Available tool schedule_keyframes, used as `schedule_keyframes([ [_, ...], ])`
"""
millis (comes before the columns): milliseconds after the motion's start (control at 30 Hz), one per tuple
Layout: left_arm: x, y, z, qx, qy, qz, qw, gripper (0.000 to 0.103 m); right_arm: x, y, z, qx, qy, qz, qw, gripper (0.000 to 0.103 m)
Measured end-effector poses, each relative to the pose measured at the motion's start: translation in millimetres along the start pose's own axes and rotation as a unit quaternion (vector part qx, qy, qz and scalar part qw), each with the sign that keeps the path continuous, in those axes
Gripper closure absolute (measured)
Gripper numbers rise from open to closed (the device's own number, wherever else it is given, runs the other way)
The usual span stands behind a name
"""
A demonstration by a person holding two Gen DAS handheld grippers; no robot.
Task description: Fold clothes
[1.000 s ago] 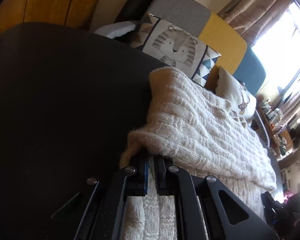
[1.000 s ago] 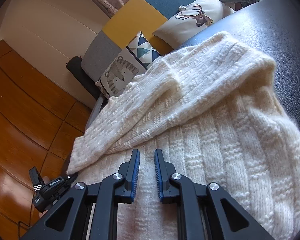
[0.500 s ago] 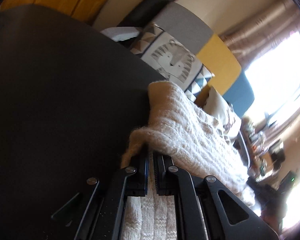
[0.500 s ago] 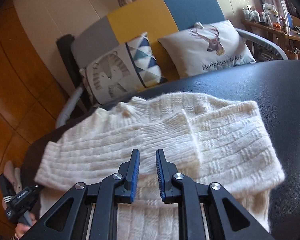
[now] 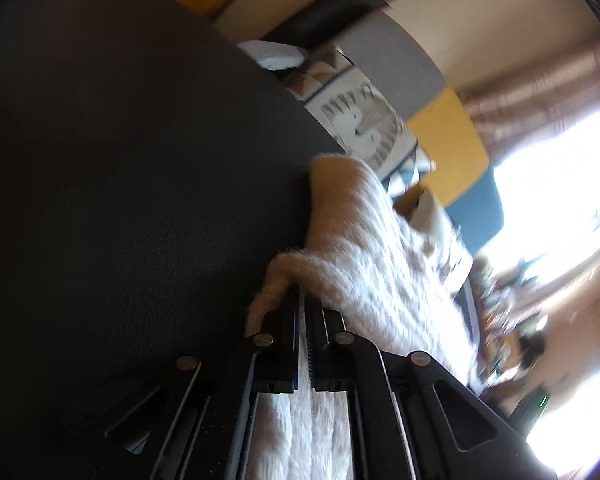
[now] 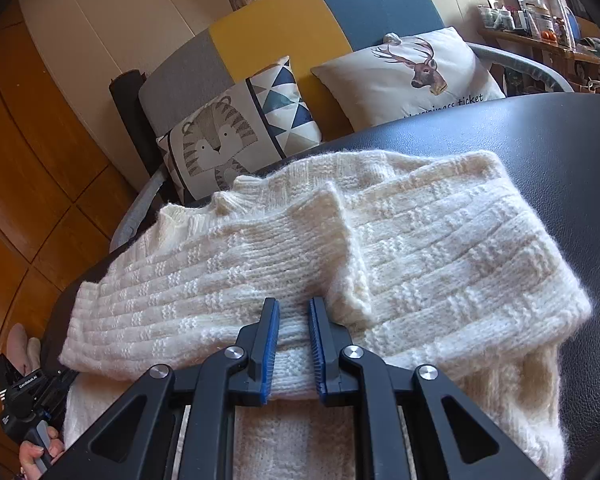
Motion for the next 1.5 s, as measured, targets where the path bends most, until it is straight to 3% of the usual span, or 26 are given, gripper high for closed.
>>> schedule_keyframes([
  [200, 50, -16, 45, -0.080, 0.002, 0.074, 0.9940, 0.096, 0, 0, -4, 0.015, 0.015, 0.007, 1.000, 0.090],
  [300, 23, -30, 77, -0.095, 0.017, 0.047, 0.9942, 0.094, 2, 0, -8, 0.028, 0.020, 0.013, 0.999, 0.087],
  [400, -24, -40, 95, -0.130, -0.017, 0.003, 0.9913, 0.094, 8, -1, -10, 0.027, 0.002, 0.022, 0.999, 0.087],
  [500, -50, -49, 76, -0.133, -0.095, -0.009, 0.9866, 0.094, 15, -4, -7, 0.005, -0.038, 0.031, 0.999, 0.085],
  [567, -56, -49, 57, -0.114, -0.119, -0.013, 0.9862, 0.095, 19, -7, -2, -0.019, -0.059, 0.032, 0.998, 0.085],
  [667, -54, -40, 39, -0.095, -0.109, -0.008, 0.9894, 0.098, 13, -7, 4, -0.043, -0.067, 0.016, 0.997, 0.085],
  [767, -52, -36, 29, -0.082, -0.115, -0.001, 0.9901, 0.100, 5, -3, -1, -0.023, -0.053, -0.003, 0.998, 0.085],
  [867, -55, -33, 23, -0.056, -0.089, -0.001, 0.9944, 0.100, 5, -2, -4, -0.013, -0.044, -0.003, 0.999, 0.085],
  [1000, -40, -40, 49, -0.111, -0.101, 0.011, 0.9886, 0.099, 8, -5, 2, -0.037, -0.074, 0.000, 0.997, 0.085],
  [1133, -39, -52, 86, -0.160, -0.083, 0.038, 0.9829, 0.097, 9, -5, 5, -0.051, -0.087, 0.000, 0.995, 0.085],
  [1267, -68, -61, 59, -0.150, -0.161, -0.001, 0.9756, 0.097, 8, -6, 6, -0.053, -0.088, -0.002, 0.995, 0.085],
  [1300, -73, -62, 44, -0.134, -0.167, -0.011, 0.9767, 0.097, 8, -6, 6, -0.053, -0.088, -0.002, 0.995, 0.085],
  [1367, -76, -65, 34, -0.102, -0.134, -0.006, 0.9857, 0.096, 8, -7, 6, -0.053, -0.087, -0.002, 0.995, 0.085],
  [1500, -75, -64, 30, -0.086, -0.112, 0.004, 0.9899, 0.096, 7, -7, 6, -0.051, -0.080, -0.006, 0.995, 0.085],
])
Point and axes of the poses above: each gripper's, at about its wrist camera, not at the fingertips, and x roughly against the way its jaws point, z to its right, y to its underside, the point moved 10 cm from there along -x, roughly the way its jaws point, and after that the axes turned 11 degrees about -x, right-handed, at the moved point
